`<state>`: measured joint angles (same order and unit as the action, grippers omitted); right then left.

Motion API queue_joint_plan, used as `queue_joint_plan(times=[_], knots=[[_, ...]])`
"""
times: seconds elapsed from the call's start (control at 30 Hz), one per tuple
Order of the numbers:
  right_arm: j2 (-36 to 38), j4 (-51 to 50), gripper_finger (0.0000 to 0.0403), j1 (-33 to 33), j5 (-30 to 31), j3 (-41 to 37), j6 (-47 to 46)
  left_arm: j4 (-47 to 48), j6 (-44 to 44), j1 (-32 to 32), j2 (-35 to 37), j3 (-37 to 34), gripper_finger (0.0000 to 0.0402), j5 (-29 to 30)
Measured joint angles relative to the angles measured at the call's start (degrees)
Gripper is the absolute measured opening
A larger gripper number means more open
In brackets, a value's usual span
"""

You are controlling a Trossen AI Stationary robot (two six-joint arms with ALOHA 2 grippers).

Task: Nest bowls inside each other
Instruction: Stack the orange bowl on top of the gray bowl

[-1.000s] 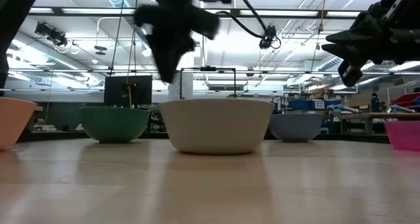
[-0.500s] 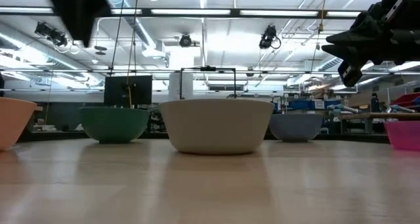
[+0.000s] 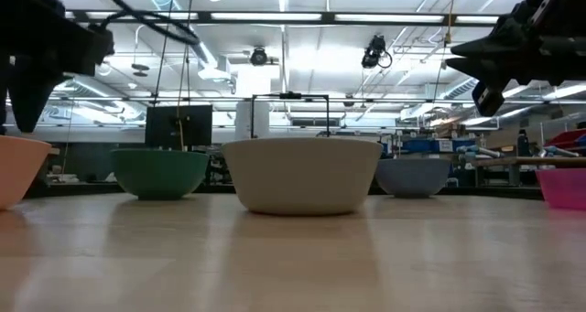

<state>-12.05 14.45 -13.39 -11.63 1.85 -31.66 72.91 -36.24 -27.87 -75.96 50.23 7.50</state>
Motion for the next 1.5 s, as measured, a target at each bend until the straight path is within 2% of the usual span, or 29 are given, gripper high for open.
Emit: queue_joint_plan(times=[0.13,0.3,0.5,0.8,1.1,1.5], knots=[[-0.10,-0.04,0.0066,0.00,0.95,0.02,0.00,-4.97,1.13,0.89,0.00,-3.75,0.0184,0.46],[-0.10,-0.06,0.0066,0.00,1.10,0.04,-0.27,-4.47,0.65,2.44,0.00,-6.28,0.0173,2.82],[-0.10,-0.28,0.0066,0.00,1.12,0.09,-0.24,-5.30,1.71,4.67,0.00,-6.94,0.0165,4.03],[-0.12,-1.42,0.0066,0.00,1.39,0.09,-0.21,-1.19,1.60,4.94,1.31,-1.56,0.0161,7.14],[-0.11,-1.39,0.0066,0.00,1.48,0.09,0.37,-4.89,3.60,6.18,4.90,-5.69,0.0161,8.96],[-0.10,-1.34,0.0066,0.00,1.49,0.11,0.82,-10.13,7.76,9.61,5.03,-9.43,0.0161,9.64]])
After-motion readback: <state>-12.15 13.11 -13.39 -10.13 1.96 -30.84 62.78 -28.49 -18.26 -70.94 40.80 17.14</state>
